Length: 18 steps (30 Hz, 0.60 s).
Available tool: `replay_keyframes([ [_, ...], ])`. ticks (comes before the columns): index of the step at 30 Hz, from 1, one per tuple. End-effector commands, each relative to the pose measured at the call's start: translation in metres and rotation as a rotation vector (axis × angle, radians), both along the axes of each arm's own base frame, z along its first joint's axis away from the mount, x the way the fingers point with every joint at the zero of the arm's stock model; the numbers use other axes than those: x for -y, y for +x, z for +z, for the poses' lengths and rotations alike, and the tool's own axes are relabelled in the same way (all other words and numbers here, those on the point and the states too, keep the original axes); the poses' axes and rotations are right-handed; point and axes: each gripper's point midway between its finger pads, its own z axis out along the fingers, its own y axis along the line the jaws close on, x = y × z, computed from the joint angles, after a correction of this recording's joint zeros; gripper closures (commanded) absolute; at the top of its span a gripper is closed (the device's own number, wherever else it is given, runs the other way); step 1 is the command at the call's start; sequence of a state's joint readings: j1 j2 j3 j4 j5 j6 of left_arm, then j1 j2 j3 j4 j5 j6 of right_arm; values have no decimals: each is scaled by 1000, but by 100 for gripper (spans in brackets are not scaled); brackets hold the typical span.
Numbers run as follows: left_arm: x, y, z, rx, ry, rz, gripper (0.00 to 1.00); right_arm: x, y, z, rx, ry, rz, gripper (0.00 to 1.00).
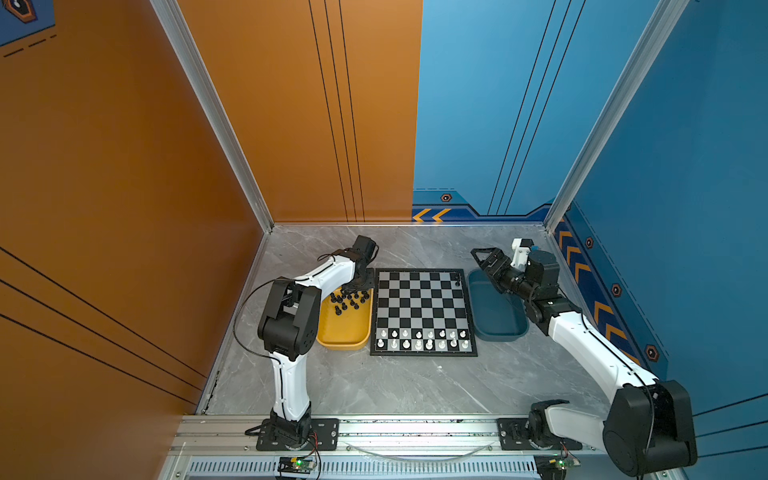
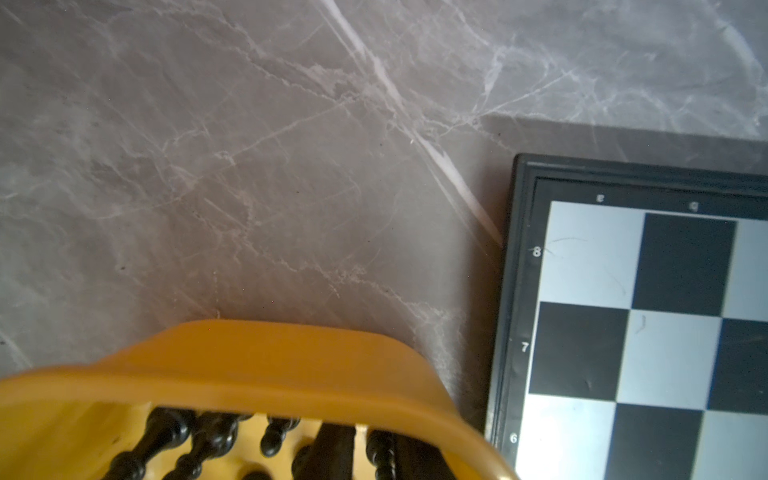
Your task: Set up the chess pieces on the board
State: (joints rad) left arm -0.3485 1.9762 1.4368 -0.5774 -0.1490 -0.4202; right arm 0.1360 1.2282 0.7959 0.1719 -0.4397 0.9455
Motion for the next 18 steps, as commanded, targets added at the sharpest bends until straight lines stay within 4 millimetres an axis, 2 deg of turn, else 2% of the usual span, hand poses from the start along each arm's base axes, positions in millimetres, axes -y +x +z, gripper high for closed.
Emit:
replay_keyframes([
  [1,3,-4,-3,-31,3,-5,81,7,0,8,30,-21,-26,0],
  [9,3,-4,5,-9,12,-11,79,8,-1,9,30,-19,-27,0],
  [18,5,-4,4,-12,11,-14,80,8,-2,10,32,-20,-29,0],
])
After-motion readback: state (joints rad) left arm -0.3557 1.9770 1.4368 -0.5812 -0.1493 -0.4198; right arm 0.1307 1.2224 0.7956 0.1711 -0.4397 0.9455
